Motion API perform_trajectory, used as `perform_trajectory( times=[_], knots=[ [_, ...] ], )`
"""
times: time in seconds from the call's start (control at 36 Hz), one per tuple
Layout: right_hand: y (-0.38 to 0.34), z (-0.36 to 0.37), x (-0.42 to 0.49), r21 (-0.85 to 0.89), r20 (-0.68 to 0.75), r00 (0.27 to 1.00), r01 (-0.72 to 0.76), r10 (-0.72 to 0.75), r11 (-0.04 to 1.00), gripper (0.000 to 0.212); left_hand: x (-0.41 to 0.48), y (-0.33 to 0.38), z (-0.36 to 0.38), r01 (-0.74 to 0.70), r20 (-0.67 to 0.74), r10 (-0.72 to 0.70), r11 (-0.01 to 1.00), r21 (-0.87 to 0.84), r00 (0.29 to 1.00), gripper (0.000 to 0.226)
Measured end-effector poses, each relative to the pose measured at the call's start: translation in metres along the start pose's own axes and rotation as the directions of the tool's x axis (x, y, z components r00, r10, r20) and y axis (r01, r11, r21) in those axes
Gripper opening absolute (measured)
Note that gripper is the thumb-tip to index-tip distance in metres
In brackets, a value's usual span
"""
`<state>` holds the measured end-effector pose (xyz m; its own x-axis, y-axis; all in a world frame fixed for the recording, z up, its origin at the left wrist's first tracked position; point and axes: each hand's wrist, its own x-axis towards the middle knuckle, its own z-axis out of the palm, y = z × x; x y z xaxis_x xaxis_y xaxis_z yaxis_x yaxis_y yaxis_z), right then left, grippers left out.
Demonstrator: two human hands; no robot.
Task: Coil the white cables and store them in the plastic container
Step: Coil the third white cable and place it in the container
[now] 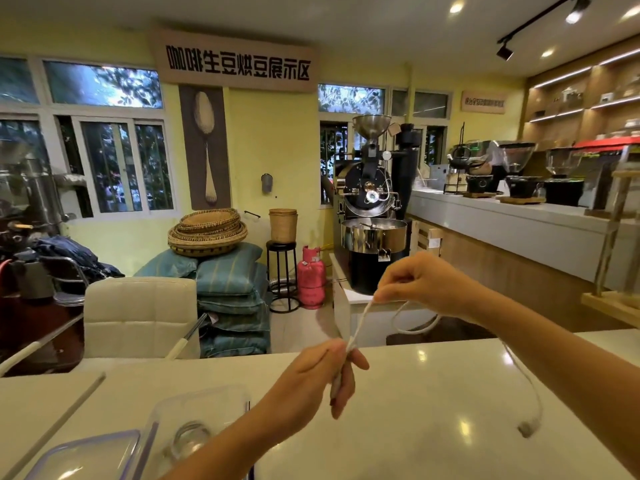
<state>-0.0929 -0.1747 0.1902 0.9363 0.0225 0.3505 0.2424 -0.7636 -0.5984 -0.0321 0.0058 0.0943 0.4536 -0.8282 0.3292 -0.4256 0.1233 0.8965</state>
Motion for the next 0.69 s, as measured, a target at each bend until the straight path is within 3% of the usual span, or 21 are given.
perform_trajectory(
  times=[0.11, 0.25, 0.36, 0.44, 0.56, 0.61, 0.69],
  knots=[
    [0.017, 0.001, 0.003, 0.151, -0.082, 0.995, -0.042, 0.055, 0.988, 0.018, -0.005, 0.020, 0.007, -0.069, -0.021, 0.066, 0.976, -0.207, 0.998, 0.033],
    [0.035, 0.033, -0.001, 0.441, -0.103, 0.980, -0.106, 0.168, 0.891, 0.024, 0.001, 0.038, 0.010, -0.174, -0.144, 0.141, 0.951, -0.255, 0.980, 0.027],
    [0.042, 0.074, -0.003, 0.542, -0.061, 0.959, -0.202, 0.278, 0.816, 0.029, 0.006, 0.044, 0.012, -0.191, -0.119, 0.165, 0.946, -0.262, 0.979, 0.029],
    [0.037, 0.101, -0.008, 0.603, -0.029, 0.960, -0.205, 0.278, 0.771, 0.041, 0.012, 0.043, 0.010, -0.188, -0.117, 0.166, 0.956, -0.223, 0.979, 0.028],
    [0.027, 0.126, -0.016, 0.673, 0.133, 0.956, -0.282, 0.263, 0.684, 0.037, 0.021, 0.037, 0.001, -0.177, -0.155, 0.157, 0.976, -0.127, 0.975, 0.026],
    [0.024, 0.132, -0.019, 0.665, 0.215, 0.942, -0.335, 0.259, 0.668, 0.046, 0.025, 0.033, -0.005, -0.201, -0.172, 0.193, 0.979, -0.031, 0.966, 0.019],
    [0.019, 0.127, -0.021, 0.651, 0.302, 0.920, -0.392, 0.252, 0.650, 0.034, 0.031, 0.023, -0.014, -0.181, -0.215, 0.213, 0.970, 0.163, 0.953, 0.018]
  ],
)
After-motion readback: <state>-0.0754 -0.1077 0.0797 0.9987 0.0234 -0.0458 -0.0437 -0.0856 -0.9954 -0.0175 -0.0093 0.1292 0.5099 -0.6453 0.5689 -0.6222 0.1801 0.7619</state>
